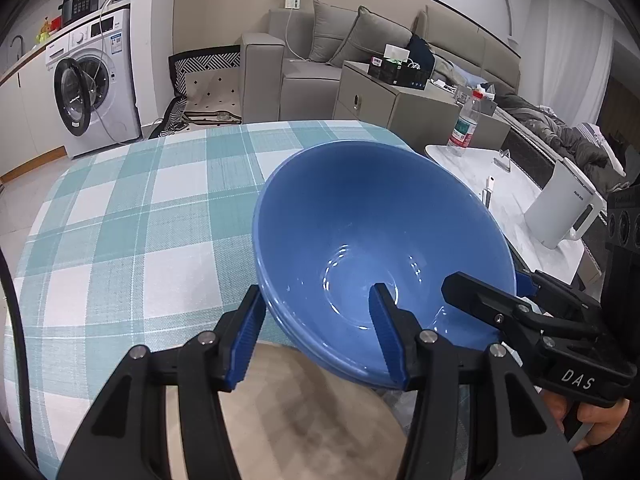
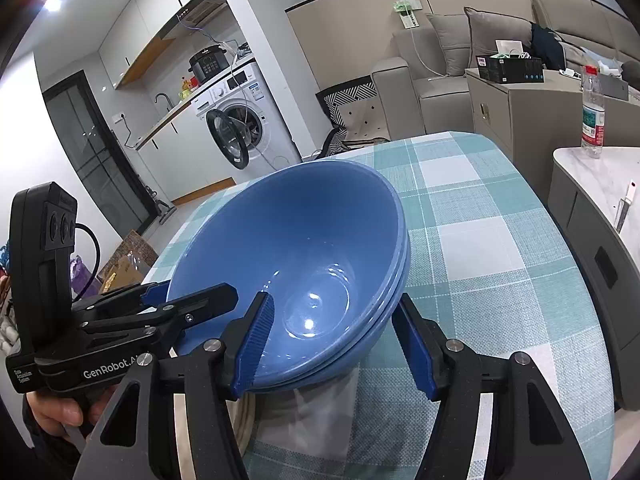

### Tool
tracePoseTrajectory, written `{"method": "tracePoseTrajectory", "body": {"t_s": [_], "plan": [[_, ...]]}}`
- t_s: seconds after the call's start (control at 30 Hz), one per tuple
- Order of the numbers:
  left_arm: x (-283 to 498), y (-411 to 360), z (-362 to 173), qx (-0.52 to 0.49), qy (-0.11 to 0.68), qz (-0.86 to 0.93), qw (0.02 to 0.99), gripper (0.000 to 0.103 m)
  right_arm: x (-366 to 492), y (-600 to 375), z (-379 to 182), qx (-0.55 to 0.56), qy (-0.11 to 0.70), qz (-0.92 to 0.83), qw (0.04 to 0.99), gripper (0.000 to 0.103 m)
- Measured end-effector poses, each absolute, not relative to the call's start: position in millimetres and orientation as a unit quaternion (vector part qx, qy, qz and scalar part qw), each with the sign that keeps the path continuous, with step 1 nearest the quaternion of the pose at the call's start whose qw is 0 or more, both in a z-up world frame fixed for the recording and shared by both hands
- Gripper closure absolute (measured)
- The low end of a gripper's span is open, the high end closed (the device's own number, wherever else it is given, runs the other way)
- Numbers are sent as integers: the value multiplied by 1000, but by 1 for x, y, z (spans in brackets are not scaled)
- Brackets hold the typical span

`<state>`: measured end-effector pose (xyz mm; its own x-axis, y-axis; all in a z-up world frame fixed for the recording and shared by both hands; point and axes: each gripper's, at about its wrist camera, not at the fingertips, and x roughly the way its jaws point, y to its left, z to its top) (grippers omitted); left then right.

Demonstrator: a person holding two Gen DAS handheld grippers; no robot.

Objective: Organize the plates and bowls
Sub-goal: 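Lift the nested blue bowls with both tools toward the cream plates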

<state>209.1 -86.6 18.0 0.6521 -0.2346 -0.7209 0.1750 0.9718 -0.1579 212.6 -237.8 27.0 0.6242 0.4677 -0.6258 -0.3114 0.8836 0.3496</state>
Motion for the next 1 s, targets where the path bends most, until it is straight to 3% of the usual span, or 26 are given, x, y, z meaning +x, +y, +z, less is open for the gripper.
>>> {"method": "tracePoseTrajectory", "body": {"t_s": [1.0], "plan": [[204, -90, 21, -29, 400, -105, 910, 50, 212, -243, 36, 106, 367, 218, 898, 40]]}}
